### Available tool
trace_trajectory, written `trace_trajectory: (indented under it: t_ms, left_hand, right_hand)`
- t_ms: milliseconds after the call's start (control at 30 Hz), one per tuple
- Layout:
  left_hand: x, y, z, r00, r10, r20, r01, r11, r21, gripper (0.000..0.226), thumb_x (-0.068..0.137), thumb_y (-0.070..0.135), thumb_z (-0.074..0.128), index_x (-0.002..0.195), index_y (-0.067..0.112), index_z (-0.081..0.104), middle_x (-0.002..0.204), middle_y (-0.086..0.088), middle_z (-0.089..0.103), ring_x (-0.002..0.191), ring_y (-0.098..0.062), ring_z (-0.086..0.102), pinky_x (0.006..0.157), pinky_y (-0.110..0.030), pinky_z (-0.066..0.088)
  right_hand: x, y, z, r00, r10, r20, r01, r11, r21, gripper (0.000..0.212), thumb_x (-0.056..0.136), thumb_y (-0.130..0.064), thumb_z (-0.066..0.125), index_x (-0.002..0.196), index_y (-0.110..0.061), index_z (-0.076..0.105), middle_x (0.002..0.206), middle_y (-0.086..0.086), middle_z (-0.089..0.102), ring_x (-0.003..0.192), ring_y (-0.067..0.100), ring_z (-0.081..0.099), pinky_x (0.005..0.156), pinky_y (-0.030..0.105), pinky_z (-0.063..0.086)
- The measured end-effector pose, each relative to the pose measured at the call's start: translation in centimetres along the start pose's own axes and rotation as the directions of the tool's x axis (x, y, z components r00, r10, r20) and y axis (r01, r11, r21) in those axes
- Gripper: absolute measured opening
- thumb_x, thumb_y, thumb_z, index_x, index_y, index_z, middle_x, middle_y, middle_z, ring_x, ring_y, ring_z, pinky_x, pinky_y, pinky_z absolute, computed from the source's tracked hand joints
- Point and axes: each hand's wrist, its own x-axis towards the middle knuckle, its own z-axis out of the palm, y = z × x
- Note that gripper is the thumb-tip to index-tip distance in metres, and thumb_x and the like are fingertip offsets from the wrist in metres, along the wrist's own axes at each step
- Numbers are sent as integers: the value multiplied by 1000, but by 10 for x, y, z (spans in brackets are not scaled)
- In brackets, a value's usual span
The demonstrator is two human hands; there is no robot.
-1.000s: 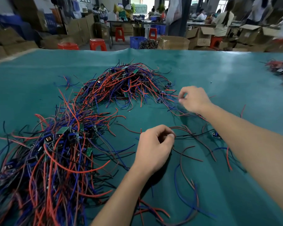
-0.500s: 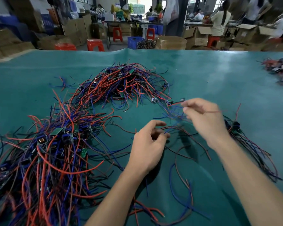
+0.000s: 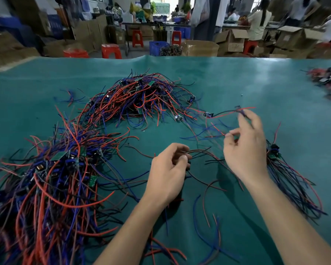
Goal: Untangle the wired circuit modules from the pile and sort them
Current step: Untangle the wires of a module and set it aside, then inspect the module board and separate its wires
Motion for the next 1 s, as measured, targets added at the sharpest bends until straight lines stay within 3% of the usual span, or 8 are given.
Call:
trace_trajectory:
  t_ms: [133, 267, 333, 400, 500, 633, 867, 1000]
  left_hand:
    - [1, -1, 0, 1000, 2, -17, -2, 1000, 22, 23, 95, 4, 53, 104, 24, 63, 89, 1, 73, 81, -22, 68, 79, -45, 58]
    - [2, -1, -1, 998, 18, -60, -17, 1000, 21, 28, 97, 11, 54, 117, 30, 52, 91, 4, 68, 75, -17, 69, 77, -48, 58]
    - [2, -1, -1, 997, 17, -70, -17, 1000, 4, 29, 97, 12, 54, 118, 32, 49, 90, 7, 66, 70, -11, 69, 74, -44, 59]
    - [2, 0, 0, 998, 13, -68, -13, 1000, 1, 28, 98, 14, 54, 118, 31, 49, 88, 10, 66, 69, -9, 68, 71, -40, 58]
    - [3, -1, 0, 997, 15, -70, -15, 1000, 0, 24, 98, 15, 54, 119, 28, 51, 87, 9, 66, 69, -10, 67, 71, -40, 58]
    - [2, 1, 1, 997, 19, -78, -20, 1000, -11, 14, 102, 19, 50, 115, 24, 52, 90, -1, 68, 66, -12, 65, 62, -36, 56]
    - [4, 3, -5, 971, -25, -237, 16, 999, -39, 42, 107, 38, 38, 93, 4, 58, 91, -11, 68, 91, -32, 63, 88, -55, 49]
    - [1, 6, -2, 977, 30, -210, -40, 998, -41, 39, 96, 44, 38, 93, 13, 61, 84, -6, 66, 86, -32, 64, 81, -57, 52]
  right_hand:
    - [-13, -16, 7, 960, -134, 247, 134, 991, 18, 78, 89, -8, 70, 156, -3, 31, 167, -2, 18, 123, 30, 58, 102, 49, 51]
    - [-15, -15, 12, 875, -14, 484, -108, 968, 225, 52, 89, -6, 74, 139, -9, 60, 150, -9, 51, 84, 10, 70, 75, 19, 53]
    - [-9, -16, 9, 775, 184, 605, -567, 627, 535, 31, 91, 0, 69, 122, -5, 71, 123, 2, 71, 72, 14, 71, 57, 21, 53]
    - [-4, -19, 5, 766, 360, 533, -638, 323, 699, 23, 91, 4, 64, 110, -5, 71, 113, 10, 70, 66, 17, 70, 46, 21, 49]
    - [-6, -21, 7, 883, 379, 277, -468, 650, 599, 38, 88, 4, 66, 122, -14, 65, 140, 2, 58, 76, 15, 66, 50, 23, 50]
    - [-20, -35, 8, 894, 68, 443, -353, 716, 602, 46, 86, 1, 74, 123, -25, 67, 141, -17, 60, 75, 10, 65, 56, 23, 51]
    - [-30, -37, 0, 511, -294, 808, -456, 704, 545, 43, 85, 4, 71, 113, -27, 79, 142, -21, 61, 111, 5, 67, 70, 20, 51]
    - [-18, -26, -12, 346, -391, 853, -556, 647, 522, 58, 75, 6, 77, 130, -11, 70, 143, 3, 63, 132, 19, 59, 104, 28, 49]
